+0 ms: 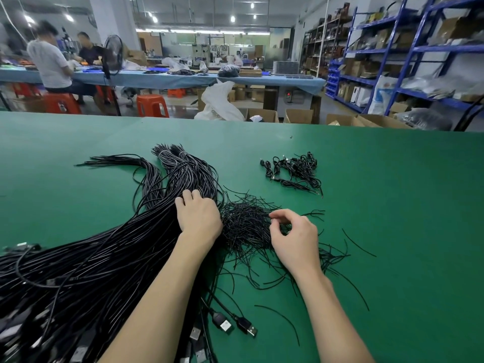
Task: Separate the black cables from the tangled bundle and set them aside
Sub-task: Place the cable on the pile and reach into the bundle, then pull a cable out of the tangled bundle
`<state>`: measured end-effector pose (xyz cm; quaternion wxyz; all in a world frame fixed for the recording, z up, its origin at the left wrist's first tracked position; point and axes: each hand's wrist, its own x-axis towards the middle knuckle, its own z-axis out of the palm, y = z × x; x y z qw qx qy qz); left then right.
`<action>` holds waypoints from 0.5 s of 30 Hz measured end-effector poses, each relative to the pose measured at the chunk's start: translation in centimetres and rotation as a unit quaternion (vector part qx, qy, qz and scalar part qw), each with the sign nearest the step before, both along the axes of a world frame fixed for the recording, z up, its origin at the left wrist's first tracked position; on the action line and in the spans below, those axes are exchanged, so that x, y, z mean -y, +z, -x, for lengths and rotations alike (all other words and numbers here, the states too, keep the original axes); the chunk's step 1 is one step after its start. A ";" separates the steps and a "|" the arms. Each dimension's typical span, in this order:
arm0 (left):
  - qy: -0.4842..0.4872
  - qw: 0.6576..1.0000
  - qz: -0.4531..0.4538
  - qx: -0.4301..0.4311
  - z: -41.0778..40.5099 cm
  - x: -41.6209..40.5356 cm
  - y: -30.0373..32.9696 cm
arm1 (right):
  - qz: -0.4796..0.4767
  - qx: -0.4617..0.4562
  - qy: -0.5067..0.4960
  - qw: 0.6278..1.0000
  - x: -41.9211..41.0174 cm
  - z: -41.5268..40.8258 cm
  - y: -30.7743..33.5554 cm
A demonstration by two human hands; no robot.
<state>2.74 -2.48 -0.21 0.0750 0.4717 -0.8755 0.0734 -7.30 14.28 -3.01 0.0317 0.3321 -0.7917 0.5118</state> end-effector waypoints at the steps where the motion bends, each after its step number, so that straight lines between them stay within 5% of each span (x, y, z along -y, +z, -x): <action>1: 0.000 1.000 -0.002 0.000 0.0 0.0 0.1 | 0.001 0.000 0.000 1.000 0.0 0.0 0.0; 9: -0.044 0.985 -0.039 -0.163 -0.2 -0.4 2.2 | 0.012 0.016 0.001 1.000 0.3 0.0 0.0; 12: -0.089 0.942 -0.164 -0.279 0.1 -1.1 3.5 | 0.028 0.027 0.001 0.999 0.3 -0.5 0.6; 15: -0.168 0.897 -0.195 -0.358 0.6 -2.5 5.0 | 0.067 0.123 0.087 0.986 0.1 -0.8 1.7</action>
